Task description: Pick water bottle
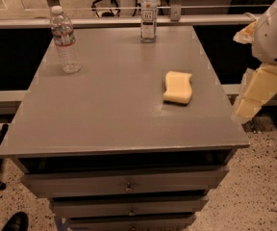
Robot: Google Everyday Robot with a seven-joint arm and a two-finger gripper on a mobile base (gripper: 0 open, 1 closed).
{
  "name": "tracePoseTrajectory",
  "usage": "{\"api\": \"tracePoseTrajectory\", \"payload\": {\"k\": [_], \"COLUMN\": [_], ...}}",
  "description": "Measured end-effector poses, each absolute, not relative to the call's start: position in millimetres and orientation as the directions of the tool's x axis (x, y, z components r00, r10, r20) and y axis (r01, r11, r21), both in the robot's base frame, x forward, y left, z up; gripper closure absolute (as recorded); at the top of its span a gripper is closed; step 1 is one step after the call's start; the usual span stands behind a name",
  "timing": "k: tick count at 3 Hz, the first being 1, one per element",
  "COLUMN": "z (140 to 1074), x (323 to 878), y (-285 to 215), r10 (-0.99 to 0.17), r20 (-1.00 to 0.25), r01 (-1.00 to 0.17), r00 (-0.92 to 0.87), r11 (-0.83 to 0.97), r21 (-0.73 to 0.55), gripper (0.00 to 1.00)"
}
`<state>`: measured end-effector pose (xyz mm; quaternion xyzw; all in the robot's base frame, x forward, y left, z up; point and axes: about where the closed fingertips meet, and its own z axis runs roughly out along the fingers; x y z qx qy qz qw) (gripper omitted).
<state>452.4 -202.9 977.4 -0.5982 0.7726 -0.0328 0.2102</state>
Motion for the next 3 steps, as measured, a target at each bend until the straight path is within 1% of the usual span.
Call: {"api": "tracePoseTrajectory", "payload": {"k": [1,2,3], "z": [977.5,973.6,964.9], "x": [452.3,458.7,479.9], "y": [-202.8,-194.6,-171.6], "r10": [-0.938,-0.931,-0.909], "r20": [-0.286,-0.319,-0.394], "r01": [-0.911,-0.909,-0.905], "r00": [-0.196,-0.177,-0.137], "r11": [0.282,0.279,0.277], "r21": [-0.302,-0.311,-0.323], "gripper": [0.0,0.0,0.0]}}
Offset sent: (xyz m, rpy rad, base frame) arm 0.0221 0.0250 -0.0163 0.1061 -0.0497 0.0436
